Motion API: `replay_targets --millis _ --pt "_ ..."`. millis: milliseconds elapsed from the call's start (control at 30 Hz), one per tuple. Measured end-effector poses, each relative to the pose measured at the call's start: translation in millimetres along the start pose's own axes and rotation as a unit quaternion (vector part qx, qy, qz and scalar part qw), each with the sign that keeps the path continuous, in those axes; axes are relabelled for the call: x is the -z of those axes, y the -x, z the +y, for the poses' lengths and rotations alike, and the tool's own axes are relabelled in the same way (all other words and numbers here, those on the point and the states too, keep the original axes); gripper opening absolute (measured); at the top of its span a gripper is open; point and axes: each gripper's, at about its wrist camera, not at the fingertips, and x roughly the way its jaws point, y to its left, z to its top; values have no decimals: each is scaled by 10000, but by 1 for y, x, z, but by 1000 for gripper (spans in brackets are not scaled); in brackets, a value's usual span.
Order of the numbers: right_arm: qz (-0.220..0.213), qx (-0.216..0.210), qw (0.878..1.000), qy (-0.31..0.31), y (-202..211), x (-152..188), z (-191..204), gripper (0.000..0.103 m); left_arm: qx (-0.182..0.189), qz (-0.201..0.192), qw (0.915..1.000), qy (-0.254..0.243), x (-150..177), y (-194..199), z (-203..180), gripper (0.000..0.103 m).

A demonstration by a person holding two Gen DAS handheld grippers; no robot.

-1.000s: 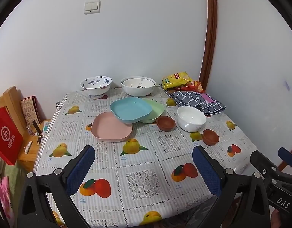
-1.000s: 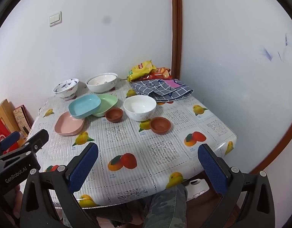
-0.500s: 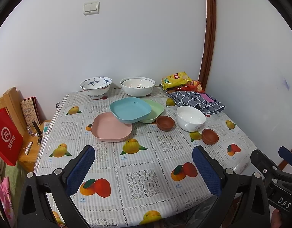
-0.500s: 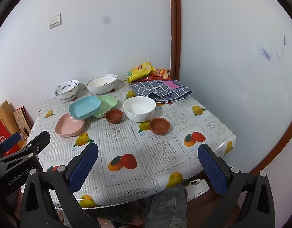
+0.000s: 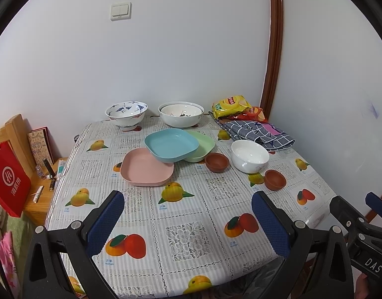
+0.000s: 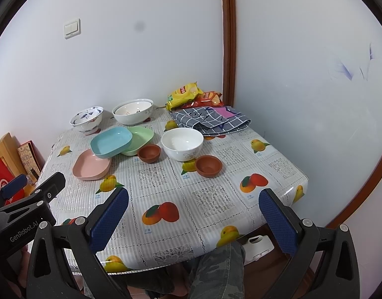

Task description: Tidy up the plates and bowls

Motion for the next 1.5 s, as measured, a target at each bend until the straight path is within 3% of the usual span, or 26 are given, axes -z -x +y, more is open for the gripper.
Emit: replay_targets --millis 1500 --pt "-93 15 9999 -50 8 0 -3 103 -7 -16 10000 1 0 2 0 103"
